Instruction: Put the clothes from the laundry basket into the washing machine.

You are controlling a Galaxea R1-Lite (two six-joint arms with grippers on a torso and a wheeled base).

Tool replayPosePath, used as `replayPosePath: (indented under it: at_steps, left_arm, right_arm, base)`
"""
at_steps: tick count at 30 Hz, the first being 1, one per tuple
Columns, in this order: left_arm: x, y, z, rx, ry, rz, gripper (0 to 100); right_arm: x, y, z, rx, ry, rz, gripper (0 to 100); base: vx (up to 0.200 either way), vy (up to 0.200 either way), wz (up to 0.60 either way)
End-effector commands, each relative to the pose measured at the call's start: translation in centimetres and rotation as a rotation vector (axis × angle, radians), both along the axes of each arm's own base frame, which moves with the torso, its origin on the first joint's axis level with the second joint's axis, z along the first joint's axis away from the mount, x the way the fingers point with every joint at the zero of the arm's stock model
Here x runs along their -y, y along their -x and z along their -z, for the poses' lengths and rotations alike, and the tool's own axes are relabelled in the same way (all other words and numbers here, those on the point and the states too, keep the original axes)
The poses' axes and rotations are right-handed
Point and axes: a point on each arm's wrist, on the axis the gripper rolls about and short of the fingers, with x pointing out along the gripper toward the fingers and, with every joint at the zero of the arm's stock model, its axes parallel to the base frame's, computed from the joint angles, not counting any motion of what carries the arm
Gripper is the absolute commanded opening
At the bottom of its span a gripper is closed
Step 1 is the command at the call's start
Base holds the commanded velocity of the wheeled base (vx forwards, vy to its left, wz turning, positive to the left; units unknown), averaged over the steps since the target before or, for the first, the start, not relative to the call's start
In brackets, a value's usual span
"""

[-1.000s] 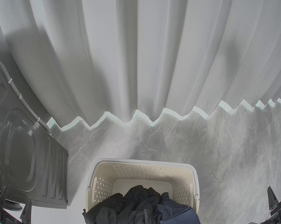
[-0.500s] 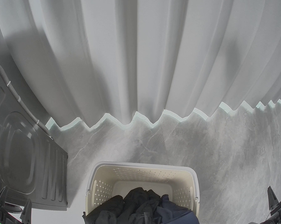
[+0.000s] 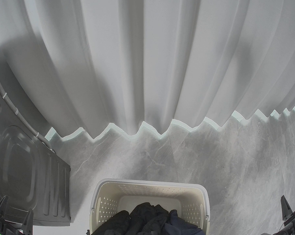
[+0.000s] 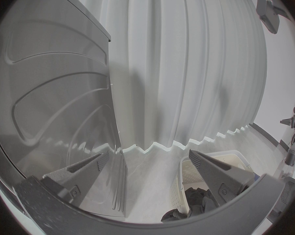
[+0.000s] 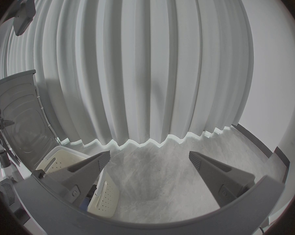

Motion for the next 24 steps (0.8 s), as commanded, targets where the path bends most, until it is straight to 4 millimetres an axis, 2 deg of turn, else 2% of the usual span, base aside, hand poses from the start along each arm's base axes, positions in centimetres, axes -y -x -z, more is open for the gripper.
replayPosePath:
  at_steps: [1,21,24]
  left_arm:
    - [0.0,0.0,0.53,-0.001,0.0,0.0,100]
    - [0.0,0.01,0.49,0.0,0.0,0.0,100]
    - [0.0,0.01,0.49,0.0,0.0,0.0,100]
  right_arm:
    - [0.0,-0.07,0.46,-0.009,0.0,0.0,100]
    - [0.0,-0.07,0.46,-0.009,0.0,0.0,100]
    - [0.0,-0.07,0.46,-0.009,0.0,0.0,100]
  base:
    - [0.0,0.0,0.0]
    - [0.0,0.0,0.0]
    - [-0.2,0.0,0.0]
